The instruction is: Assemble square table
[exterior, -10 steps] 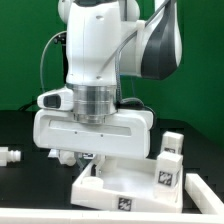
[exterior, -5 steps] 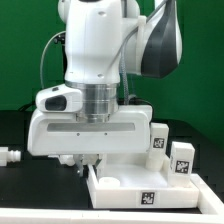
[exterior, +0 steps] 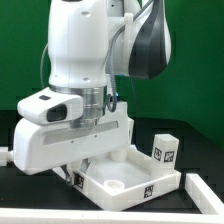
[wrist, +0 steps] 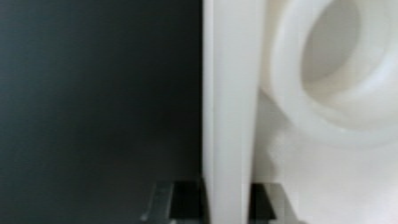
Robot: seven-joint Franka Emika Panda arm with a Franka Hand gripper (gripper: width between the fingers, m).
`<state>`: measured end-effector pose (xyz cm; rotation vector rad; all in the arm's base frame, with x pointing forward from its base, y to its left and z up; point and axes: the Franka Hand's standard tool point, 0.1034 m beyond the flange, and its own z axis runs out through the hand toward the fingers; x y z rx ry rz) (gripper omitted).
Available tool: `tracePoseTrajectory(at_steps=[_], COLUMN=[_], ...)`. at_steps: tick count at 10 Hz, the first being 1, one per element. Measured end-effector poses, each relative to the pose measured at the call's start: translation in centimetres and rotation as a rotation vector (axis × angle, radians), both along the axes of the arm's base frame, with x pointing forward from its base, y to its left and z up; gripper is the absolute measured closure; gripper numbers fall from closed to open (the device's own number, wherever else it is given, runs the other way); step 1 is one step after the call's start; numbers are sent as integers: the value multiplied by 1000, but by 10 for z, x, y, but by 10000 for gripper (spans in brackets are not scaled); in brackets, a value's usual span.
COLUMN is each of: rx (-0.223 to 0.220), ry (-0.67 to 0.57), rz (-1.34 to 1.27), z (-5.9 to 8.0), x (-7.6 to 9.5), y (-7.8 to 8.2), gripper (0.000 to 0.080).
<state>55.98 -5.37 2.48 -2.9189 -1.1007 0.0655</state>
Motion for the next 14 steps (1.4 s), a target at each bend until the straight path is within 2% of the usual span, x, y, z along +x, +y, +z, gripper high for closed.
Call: tracePoseTrajectory(at_steps=[1,3,4,8,9,10,11,12,14], rx=[-9,-16,-28,-48,-41,-16,3,8,2], ry=[-23,-58,-59,-43,-54,-66,-81,-88,-78], rz=[60,243,314,580,676,820,857,890,910], z=[10,16,16,15,18,20,19,18,15], x=[20,45,48,47,52,61,70,71,69], y=[11,29,32,23,25,27,33,37,31], gripper=[742,742,742,742,742,742,742,742,742])
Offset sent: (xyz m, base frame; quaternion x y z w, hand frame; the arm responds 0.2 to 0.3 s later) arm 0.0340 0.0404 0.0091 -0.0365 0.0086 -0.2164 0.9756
